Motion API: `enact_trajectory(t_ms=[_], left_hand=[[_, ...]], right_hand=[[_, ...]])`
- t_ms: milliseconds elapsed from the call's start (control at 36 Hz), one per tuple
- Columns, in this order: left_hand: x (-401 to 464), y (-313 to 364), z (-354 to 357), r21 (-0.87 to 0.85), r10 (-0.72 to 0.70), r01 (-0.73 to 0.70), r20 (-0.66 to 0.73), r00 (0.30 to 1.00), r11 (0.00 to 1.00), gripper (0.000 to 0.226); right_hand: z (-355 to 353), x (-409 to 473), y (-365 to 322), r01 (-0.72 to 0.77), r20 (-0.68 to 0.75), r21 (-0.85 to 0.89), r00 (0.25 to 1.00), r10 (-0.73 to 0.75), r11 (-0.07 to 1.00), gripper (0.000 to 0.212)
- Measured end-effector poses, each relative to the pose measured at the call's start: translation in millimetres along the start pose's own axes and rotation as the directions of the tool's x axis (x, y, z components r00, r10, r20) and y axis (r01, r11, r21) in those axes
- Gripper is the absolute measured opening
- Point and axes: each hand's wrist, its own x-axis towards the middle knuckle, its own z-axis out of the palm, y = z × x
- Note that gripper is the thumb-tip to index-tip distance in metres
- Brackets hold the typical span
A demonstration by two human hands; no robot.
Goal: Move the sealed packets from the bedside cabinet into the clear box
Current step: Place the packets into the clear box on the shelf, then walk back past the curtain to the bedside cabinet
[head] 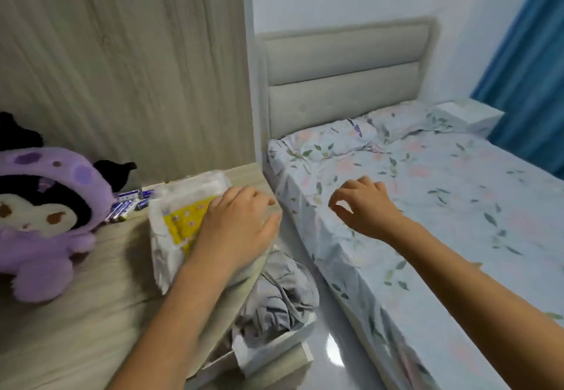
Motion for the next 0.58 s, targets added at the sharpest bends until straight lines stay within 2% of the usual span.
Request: enact_trajectory(t_ms=[111, 222, 417, 583], left_hand=[[16, 56, 23, -0.010, 0.200, -0.200, 0.081, 0.976, 0.980, 0.034], [26, 106, 45, -0.001, 0.316, -0.320, 0.165, 0.934, 0.947, 0.036], [22, 256, 81, 0.037, 0.561, -0.582, 0.223, 0.797, 0.812, 0.042], [-21, 417, 114, 0.002, 0.723, -0.750, 0.263, 0.638, 0.661, 0.040]], right_hand=[[-8, -68, 53, -0.180, 0.090, -0.086, 0.978, 0.187, 0.980, 0.024], [-20, -131, 102, -0.376, 0.117, -0.066, 0.917, 0.381, 0.924, 0.026], [-47, -298, 183, -0.694, 0.069, -0.032, 0.716, 0.694, 0.719, 0.029], [-58, -468, 222, -0.827, 0.058, -0.155, 0.538, 0.841, 0.540, 0.033]])
